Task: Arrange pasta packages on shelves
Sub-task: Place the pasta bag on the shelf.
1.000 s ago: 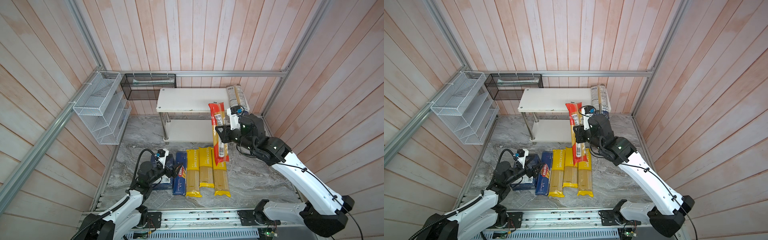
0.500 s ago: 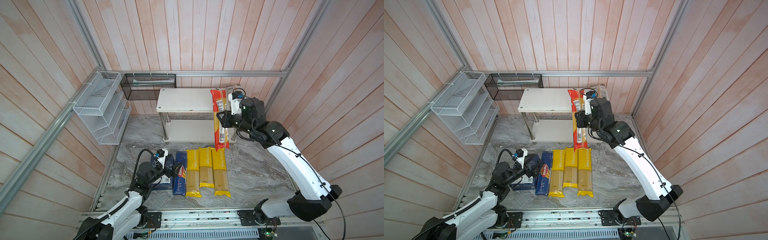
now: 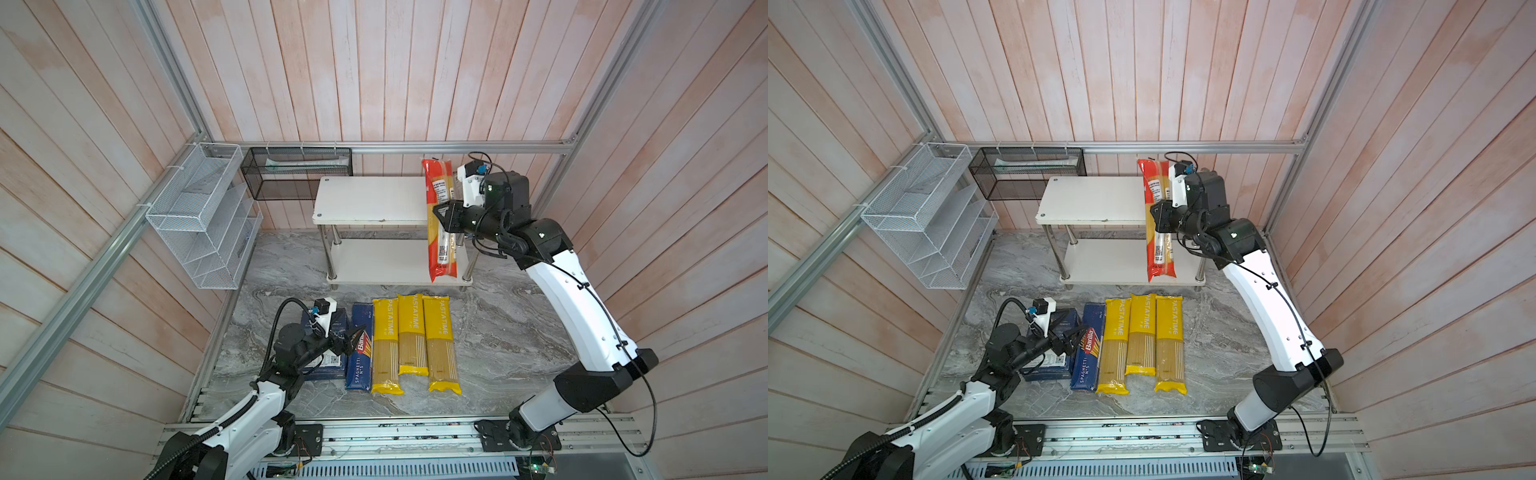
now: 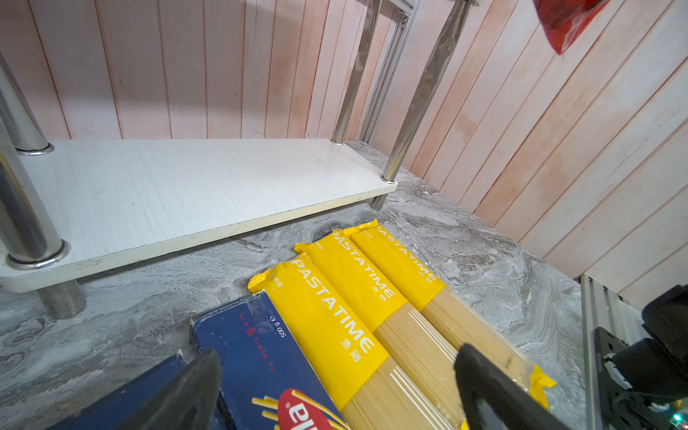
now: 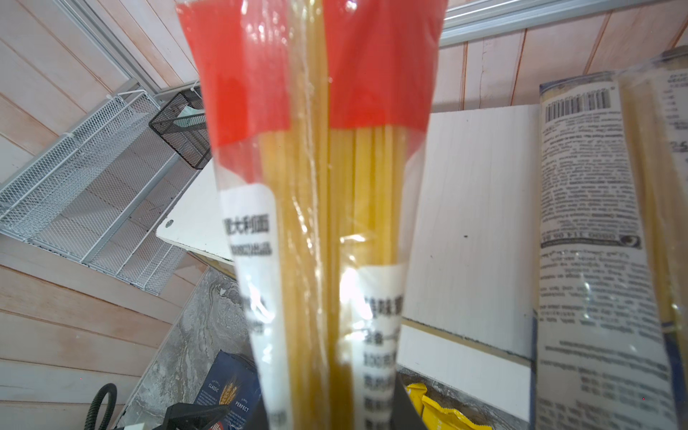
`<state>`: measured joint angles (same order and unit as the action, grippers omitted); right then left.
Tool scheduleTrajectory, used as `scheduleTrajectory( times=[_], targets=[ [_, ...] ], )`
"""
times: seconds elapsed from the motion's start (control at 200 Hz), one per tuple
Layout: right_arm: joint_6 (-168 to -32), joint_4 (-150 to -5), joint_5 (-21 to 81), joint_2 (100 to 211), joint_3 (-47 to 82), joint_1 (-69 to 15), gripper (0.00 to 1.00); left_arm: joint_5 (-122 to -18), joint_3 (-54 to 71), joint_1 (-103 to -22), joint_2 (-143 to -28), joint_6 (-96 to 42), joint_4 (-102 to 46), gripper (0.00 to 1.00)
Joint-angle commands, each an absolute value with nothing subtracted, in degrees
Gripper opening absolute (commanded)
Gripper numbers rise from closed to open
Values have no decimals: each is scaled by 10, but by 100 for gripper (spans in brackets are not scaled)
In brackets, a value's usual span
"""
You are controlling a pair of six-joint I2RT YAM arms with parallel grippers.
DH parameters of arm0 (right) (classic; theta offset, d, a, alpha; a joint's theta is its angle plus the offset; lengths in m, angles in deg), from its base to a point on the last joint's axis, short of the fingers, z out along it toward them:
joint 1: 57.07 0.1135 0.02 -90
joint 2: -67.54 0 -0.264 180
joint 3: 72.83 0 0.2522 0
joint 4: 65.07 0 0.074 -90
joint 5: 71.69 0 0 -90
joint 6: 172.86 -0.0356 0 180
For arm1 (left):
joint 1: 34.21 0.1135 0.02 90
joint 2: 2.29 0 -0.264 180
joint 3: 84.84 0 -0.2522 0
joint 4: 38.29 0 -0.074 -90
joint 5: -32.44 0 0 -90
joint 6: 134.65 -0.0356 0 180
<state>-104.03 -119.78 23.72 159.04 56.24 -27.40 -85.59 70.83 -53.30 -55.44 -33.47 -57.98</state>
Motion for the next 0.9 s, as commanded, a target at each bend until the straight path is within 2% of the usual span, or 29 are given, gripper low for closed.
scheduleTrajectory(
  times=[0.0, 0.34, 0.77, 0.895],
  targets=[
    [-1028, -1145, 259, 1592, 619, -277, 0, -858, 718, -535, -554, -339, -592, 100],
    [-1026, -1151, 288, 1643, 680, -312, 0, -866, 717, -535, -556, -337, -592, 100],
    [-1035, -1194, 343, 1768, 859, -358, 0, -865, 719, -535, -560, -336, -598, 100],
    [-1045, -1187, 360, 1783, 870, -370, 0, -861, 718, -535, -560, -338, -596, 100]
  ],
)
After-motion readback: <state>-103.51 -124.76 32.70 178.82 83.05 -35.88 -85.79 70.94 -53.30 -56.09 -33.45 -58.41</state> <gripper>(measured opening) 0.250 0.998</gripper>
